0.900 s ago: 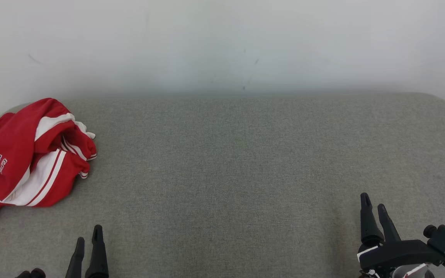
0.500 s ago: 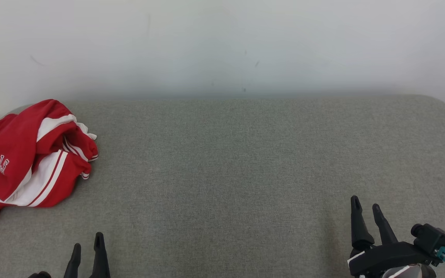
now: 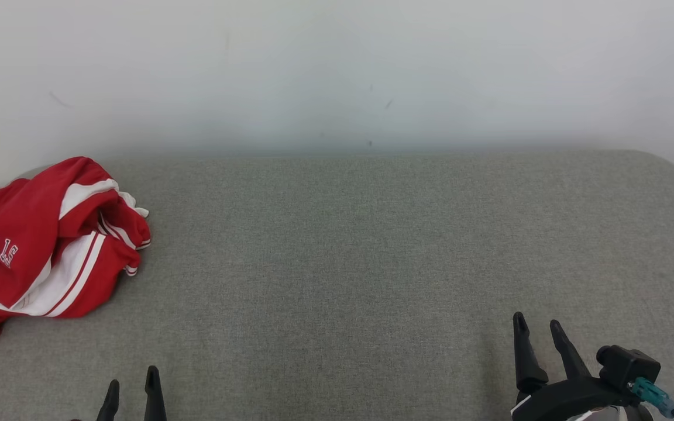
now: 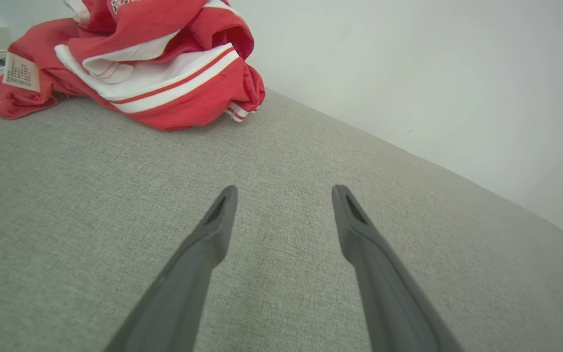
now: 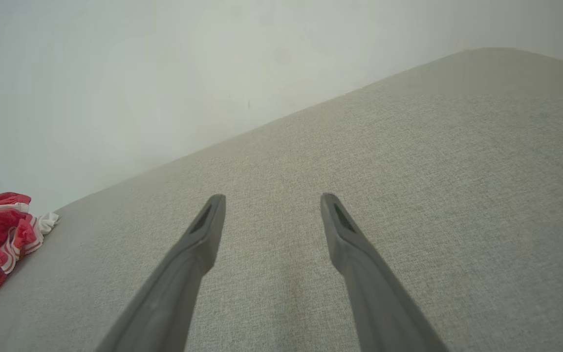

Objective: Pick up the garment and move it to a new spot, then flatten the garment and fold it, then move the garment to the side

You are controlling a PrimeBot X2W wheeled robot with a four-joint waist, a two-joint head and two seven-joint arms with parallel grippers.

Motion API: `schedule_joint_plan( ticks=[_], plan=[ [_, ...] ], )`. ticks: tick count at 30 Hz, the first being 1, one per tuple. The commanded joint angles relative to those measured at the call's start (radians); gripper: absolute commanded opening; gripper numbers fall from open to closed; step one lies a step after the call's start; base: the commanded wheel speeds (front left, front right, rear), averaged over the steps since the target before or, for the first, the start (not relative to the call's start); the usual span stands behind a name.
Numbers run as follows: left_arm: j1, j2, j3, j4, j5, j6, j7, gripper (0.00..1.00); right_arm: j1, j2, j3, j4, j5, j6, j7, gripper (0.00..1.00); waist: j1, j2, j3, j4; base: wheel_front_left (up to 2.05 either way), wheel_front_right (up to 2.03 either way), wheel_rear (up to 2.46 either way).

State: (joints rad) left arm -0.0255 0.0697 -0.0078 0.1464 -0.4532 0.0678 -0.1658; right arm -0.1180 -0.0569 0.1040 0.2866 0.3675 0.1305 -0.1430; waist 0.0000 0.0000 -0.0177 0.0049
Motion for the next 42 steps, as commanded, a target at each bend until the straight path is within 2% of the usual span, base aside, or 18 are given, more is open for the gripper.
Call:
schedule_joint_plan(
  ticks=[1,21,27,42],
  plan=[
    [0.001,0.010,0.000,-0.003,0.025,0.001,-0.009,1.00,-0.018,-0.003,0.007,-0.003,-0.026,0.000,-0.010,1.00,0.0000,0.0000,-0.001,0.000,0.00,0.00,0.00],
    [0.024,0.030,-0.006,-0.014,0.205,0.035,-0.052,1.00,-0.007,-0.018,0.052,-0.011,-0.186,0.000,-0.036,1.00,0.0000,0.0000,-0.011,-0.001,0.00,0.00,0.00],
    [0.029,0.045,-0.019,-0.025,0.252,0.023,-0.063,1.00,-0.002,-0.020,0.061,-0.021,-0.228,0.000,-0.035,1.00,0.0000,0.0000,-0.012,-0.002,0.00,0.00,0.00],
    [0.044,0.060,-0.006,-0.051,0.342,0.048,-0.087,1.00,0.023,-0.017,0.047,-0.049,-0.316,0.000,-0.043,1.00,0.0000,0.0000,-0.021,-0.001,0.00,0.00,0.00]
  ],
)
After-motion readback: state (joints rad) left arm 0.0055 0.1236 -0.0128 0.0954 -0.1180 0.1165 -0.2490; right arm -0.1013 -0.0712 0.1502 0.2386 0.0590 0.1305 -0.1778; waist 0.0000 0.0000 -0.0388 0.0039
